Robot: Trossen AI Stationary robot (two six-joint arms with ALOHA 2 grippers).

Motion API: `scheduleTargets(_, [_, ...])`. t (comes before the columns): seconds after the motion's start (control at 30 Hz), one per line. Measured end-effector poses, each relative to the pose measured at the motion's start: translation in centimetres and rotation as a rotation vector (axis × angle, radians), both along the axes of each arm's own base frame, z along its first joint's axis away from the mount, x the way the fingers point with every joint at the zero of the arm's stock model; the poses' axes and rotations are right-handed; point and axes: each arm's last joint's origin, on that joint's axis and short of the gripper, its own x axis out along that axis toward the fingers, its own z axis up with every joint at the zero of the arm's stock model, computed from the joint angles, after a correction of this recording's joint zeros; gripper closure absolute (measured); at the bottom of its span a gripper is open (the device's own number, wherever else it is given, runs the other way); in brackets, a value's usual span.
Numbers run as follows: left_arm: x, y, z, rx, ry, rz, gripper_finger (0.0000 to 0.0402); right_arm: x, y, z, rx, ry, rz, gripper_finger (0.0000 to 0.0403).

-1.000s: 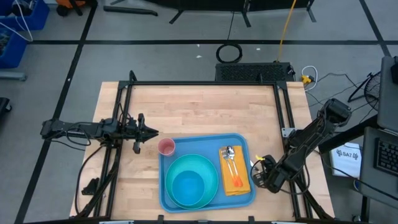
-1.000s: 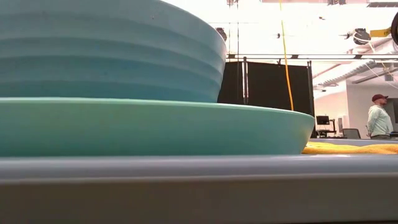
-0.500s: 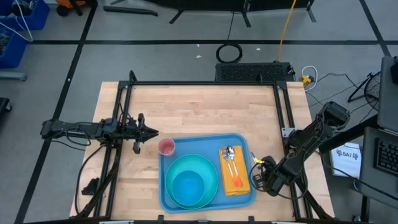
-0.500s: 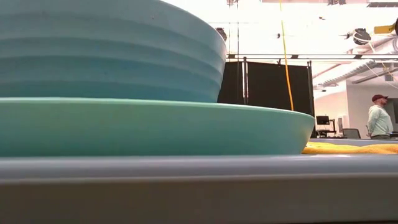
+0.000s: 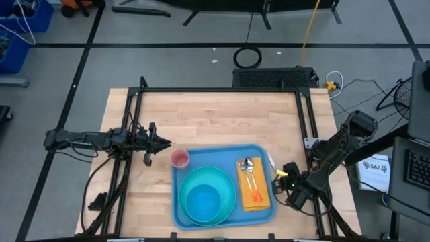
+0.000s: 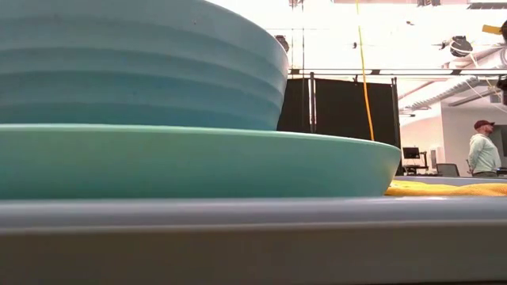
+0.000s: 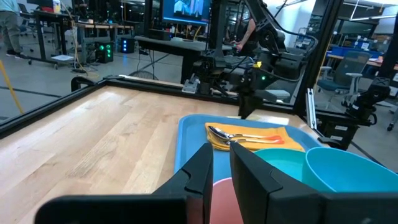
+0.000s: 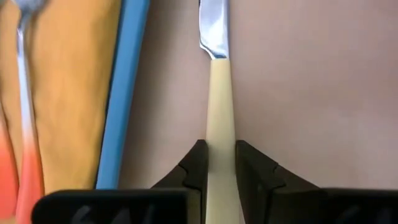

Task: Set up tray
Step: Put the yellow knife on top of the yellow napkin to the right of the orange spoon

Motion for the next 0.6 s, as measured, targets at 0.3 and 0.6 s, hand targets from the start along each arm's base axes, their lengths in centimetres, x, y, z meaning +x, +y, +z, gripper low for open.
scheduleTargets(0.3, [0.0, 0.0, 0.0, 0.000, 0.000, 0.000, 0.0344, 0.3, -0.7, 1.7, -0.085, -0.230, 0.031, 0.0386])
scheduleTargets(0.6, [0.0, 0.0, 0.0, 0.000, 0.001, 0.000, 0.0344, 1.0, -0.6, 2.9, -0.154, -0.451, 0.053, 0.0399])
